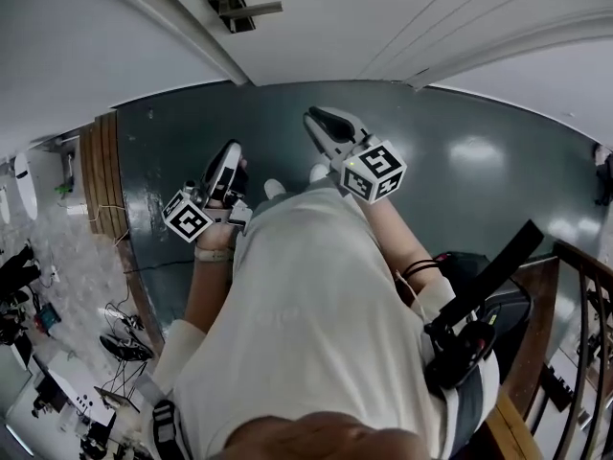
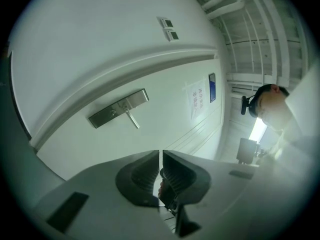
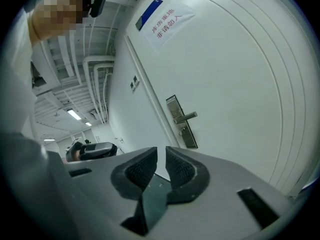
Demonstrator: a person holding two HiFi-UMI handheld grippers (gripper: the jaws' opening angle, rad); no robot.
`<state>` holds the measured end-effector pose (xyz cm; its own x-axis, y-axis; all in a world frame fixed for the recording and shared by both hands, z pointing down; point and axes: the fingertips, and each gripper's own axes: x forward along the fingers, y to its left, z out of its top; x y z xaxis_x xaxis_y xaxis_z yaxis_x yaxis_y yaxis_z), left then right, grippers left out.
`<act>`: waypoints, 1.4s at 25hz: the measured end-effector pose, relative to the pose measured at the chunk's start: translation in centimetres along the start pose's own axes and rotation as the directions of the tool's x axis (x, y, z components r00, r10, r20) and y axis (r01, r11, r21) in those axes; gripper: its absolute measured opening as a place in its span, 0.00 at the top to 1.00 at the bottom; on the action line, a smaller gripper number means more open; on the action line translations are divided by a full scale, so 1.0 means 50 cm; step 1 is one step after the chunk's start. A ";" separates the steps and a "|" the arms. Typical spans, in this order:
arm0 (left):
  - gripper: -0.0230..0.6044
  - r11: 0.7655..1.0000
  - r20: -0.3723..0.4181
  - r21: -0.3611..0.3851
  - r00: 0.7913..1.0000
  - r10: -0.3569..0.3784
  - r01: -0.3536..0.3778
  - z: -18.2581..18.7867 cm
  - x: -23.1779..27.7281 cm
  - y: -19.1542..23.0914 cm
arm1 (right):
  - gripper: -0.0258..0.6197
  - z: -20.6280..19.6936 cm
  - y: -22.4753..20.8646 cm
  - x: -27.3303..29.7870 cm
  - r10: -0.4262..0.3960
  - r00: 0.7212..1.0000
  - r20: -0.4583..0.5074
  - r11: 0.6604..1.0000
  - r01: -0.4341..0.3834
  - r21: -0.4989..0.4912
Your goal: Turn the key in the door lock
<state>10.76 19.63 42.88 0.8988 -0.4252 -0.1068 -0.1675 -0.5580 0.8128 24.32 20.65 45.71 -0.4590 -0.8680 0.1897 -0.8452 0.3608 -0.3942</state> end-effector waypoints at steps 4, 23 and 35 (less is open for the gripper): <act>0.95 1.000 0.001 0.021 1.000 -0.018 0.018 0.002 -0.034 -0.028 | 0.86 -0.002 0.043 -0.012 0.013 1.000 0.017 1.000 -0.013 0.028; 0.95 0.999 0.026 -0.018 0.999 -0.033 0.033 -0.029 -0.085 -0.055 | 0.87 -0.025 0.117 -0.050 0.028 1.000 0.001 0.999 -0.028 0.039; 0.95 0.999 0.011 -0.027 1.000 -0.016 0.017 -0.044 -0.079 -0.046 | 0.87 -0.046 0.101 -0.059 0.013 1.000 -0.004 0.996 -0.012 0.084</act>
<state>8.50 24.17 42.70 0.8969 -0.4238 -0.1263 -0.1415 -0.5456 0.8260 20.77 25.81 45.23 -0.4705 -0.8621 0.1882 -0.8136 0.3413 -0.4708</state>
